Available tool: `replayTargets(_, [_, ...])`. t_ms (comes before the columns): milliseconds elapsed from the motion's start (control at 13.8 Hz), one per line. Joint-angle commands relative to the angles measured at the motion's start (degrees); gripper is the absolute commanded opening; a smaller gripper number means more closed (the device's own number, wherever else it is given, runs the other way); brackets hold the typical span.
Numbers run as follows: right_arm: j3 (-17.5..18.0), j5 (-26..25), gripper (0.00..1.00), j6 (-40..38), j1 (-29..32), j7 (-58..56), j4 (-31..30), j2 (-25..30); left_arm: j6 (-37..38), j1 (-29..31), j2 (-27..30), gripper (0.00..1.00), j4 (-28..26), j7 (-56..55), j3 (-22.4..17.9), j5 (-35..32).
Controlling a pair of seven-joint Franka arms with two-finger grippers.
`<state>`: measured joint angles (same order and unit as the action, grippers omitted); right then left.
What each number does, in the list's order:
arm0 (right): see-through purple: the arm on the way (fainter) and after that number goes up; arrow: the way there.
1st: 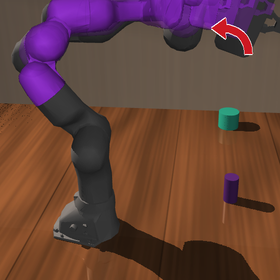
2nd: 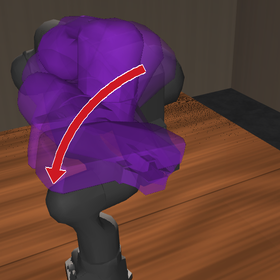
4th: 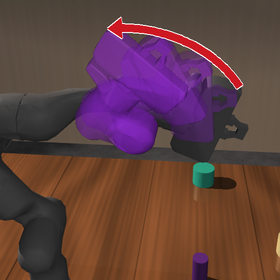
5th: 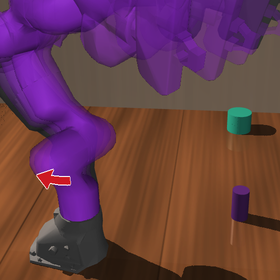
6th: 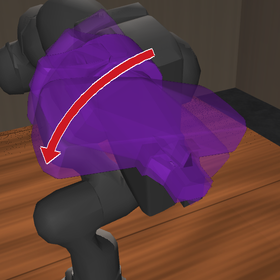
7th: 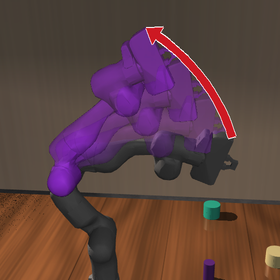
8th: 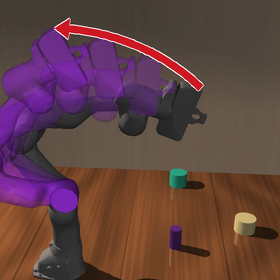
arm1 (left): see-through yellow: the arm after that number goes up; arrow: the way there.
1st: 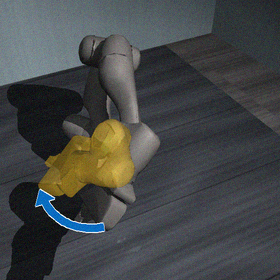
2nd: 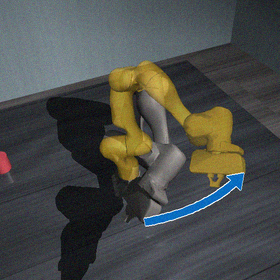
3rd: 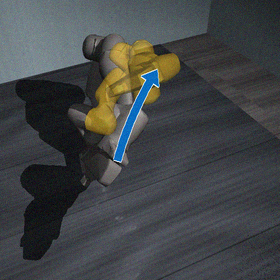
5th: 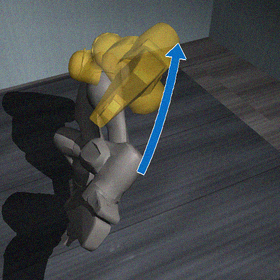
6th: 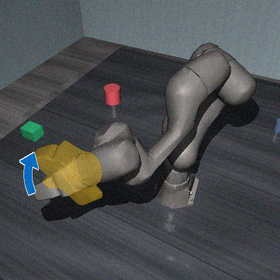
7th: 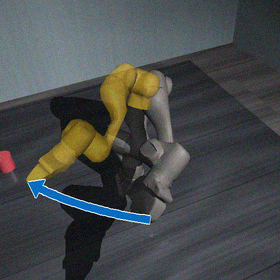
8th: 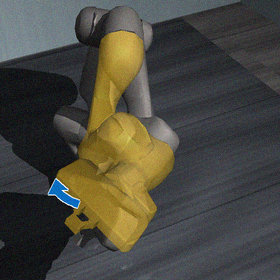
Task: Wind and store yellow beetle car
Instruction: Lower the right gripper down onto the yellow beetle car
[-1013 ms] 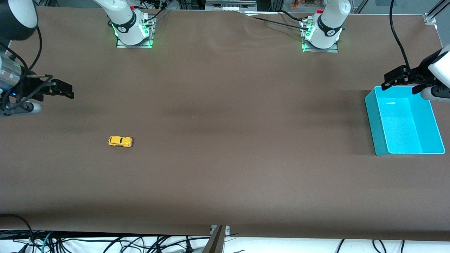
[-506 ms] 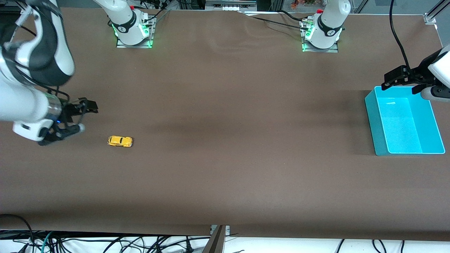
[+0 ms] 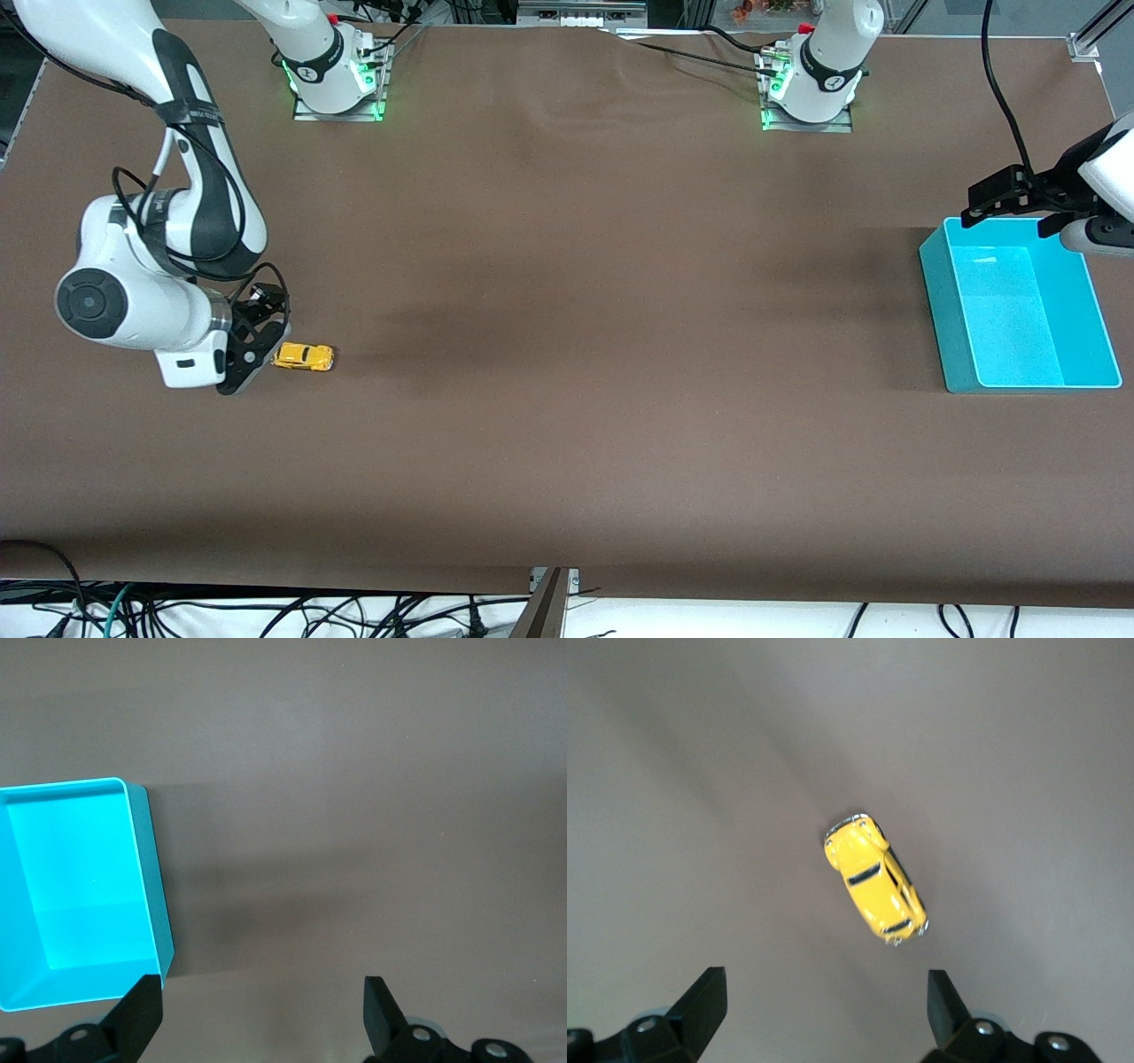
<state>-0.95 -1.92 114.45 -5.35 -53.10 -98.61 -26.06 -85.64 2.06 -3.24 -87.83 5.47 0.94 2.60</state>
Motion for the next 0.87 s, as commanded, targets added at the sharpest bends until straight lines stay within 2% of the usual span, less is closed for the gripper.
replayTargets(0, [0.2,-1.1,1.0,7.9,0.1,-10.3,-6.7,2.0,-0.2,0.1,-0.2,1.0,0.5,-0.5,0.1,1.2])
replayTargets(145, [0.1,-1.0,1.0,17.3,0.4,-16.2,-11.8,2.1,-0.3,0.1,-0.2,1.0,0.5,-0.5,0.1,1.2])
replayTargets(289, [0.1,-1.0,1.0,24.1,0.3,-21.2,-14.5,1.4,-0.5,0.1,-0.2,1.0,0.5,-0.5,0.1,1.2])
replayTargets(434, [0.1,-0.9,1.0,26.2,0.6,-23.8,-15.0,-0.7,-0.6,0.1,-0.2,1.0,0.5,-0.5,0.1,1.3])
replayTargets(796, [-0.2,-0.7,1.0,30.7,1.0,-26.0,-18.2,-1.4,-0.6,0.1,-0.2,1.0,0.4,-0.5,0.1,1.3])
